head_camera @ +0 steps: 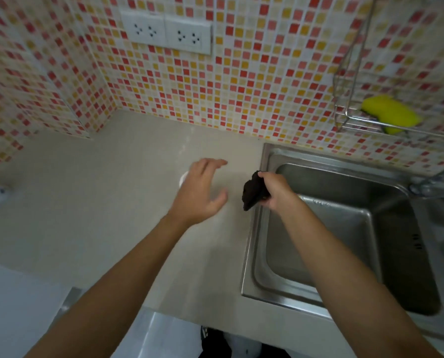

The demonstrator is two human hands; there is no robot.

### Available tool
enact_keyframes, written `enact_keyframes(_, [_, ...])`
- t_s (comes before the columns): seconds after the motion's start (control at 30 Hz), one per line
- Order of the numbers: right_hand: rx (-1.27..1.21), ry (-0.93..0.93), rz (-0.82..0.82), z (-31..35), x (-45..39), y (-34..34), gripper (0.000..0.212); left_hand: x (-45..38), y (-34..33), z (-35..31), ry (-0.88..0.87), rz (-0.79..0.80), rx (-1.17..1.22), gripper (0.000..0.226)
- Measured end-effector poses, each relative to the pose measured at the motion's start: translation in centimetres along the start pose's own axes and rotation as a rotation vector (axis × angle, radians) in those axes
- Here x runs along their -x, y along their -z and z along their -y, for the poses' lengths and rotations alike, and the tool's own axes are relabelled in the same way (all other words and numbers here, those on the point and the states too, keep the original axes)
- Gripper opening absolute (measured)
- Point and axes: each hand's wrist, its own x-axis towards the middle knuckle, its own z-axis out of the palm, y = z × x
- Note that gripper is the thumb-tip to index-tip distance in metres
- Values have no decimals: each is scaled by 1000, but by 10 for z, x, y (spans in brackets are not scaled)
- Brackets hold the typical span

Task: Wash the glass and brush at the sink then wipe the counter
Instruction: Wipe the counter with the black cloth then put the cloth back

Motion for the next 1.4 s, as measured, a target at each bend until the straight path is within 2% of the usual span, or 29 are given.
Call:
enact_keyframes(0.07, [-69, 14, -1, 8, 10, 13, 19, -9, -23, -21, -9, 309, -32, 70])
enact_keyframes(0.13, [-111, 29, -11, 14, 18, 29, 14, -16, -45, -40, 58, 444, 19, 82])
enact_keyframes(0.2, [-144, 30, 0, 20, 27, 50, 11, -24, -57, -58, 44, 391, 86, 73])
enact_keyframes(0.27, [-131, 60, 18, 25, 38, 79, 14, -36, -61, -77, -51, 307, 108, 54])
enact_keyframes(0.37, [50, 130, 121, 34, 58, 129, 19, -59, -67, -108, -151, 252, 113, 36])
enact_keyframes(0.5, [226, 236, 313, 51, 90, 201, 36, -88, -75, -154, -199, 198, 147, 32])
enact_keyframes(0.57, [309, 330, 341, 60, 105, 231, 44, -100, -78, -175, -208, 191, 222, 37])
enact_keyframes(0.6, [369, 388, 298, 64, 108, 244, 44, -104, -80, -185, -204, 195, 246, 36])
enact_keyframes(0.7, [465, 579, 99, 80, 115, 275, 24, -115, -90, -216, -223, 169, 213, 19])
enact_keyframes(0.73, [489, 620, 39, 86, 117, 284, 25, -119, -92, -227, -232, 156, 219, 14])
enact_keyframes(0.8, [604, 707, -57, 96, 119, 301, 48, -124, -95, -248, -231, 125, 241, 13])
enact_keyframes(0.87, [679, 813, -64, 102, 115, 314, 61, -129, -97, -264, -201, 110, 239, 20])
enact_keyframes(0.97, [535, 778, -28, 106, 110, 328, 72, -136, -102, -283, -148, 152, 256, 36])
enact_keyframes(1.0, [499, 763, -13, 107, 108, 333, 65, -138, -104, -290, -146, 173, 256, 42])
enact_keyframes(1.1, [383, 865, 15, 112, 106, 348, 11, -145, -111, -306, -157, 214, 235, 43])
enact_keyframes(1.17, [383, 948, 25, 113, 105, 358, 24, -150, -116, -315, -152, 188, 213, 37])
enact_keyframes(1.27, [598, 1098, -36, 113, 100, 369, 24, -156, -122, -325, -146, 132, 182, 38])
enact_keyframes(1.3, [652, 1115, -49, 114, 99, 371, 25, -157, -124, -328, -143, 117, 175, 37])
enact_keyframes(1.37, [686, 1085, -17, 112, 101, 371, 14, -161, -128, -333, -140, 99, 171, 35])
enact_keyframes(1.4, [706, 1076, -9, 111, 103, 369, 17, -163, -130, -336, -136, 95, 172, 34])
